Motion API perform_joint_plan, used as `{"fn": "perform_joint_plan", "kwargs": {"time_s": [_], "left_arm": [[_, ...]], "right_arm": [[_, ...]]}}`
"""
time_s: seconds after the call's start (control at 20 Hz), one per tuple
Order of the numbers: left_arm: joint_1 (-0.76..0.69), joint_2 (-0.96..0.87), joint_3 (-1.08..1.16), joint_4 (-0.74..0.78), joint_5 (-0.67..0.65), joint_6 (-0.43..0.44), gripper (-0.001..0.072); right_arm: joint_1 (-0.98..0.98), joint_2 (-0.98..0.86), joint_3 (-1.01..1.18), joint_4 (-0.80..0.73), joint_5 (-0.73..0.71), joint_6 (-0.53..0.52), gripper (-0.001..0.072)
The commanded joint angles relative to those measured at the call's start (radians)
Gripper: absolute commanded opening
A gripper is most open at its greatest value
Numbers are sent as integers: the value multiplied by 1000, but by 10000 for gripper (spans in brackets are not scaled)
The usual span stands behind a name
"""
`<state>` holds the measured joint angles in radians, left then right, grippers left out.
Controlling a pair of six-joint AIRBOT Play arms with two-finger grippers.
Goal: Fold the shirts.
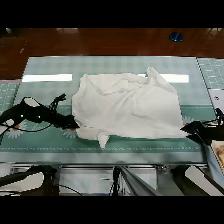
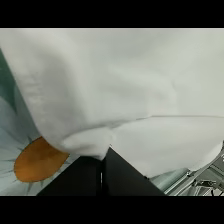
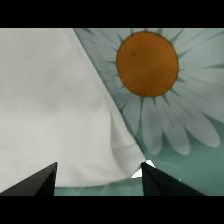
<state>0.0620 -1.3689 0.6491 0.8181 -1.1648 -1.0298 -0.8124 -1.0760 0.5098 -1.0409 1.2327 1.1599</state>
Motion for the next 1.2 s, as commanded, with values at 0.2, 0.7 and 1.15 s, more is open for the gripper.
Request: {"fn": "perform_joint_plan", "kwargs": {"time_s": [0.2,0.7,1.15], "left_arm": [[3,6,24,-45,-37,28,20],[256,382,739,-419,-114,34,18],[362,581,1440,-229,-106,-283,18]], "right_arm": [[-3,-126,-2,203,-23,-78,19],[87,276,457,1089,-87,-169,17],[135,303,1315,845,-208,244,17]]}}
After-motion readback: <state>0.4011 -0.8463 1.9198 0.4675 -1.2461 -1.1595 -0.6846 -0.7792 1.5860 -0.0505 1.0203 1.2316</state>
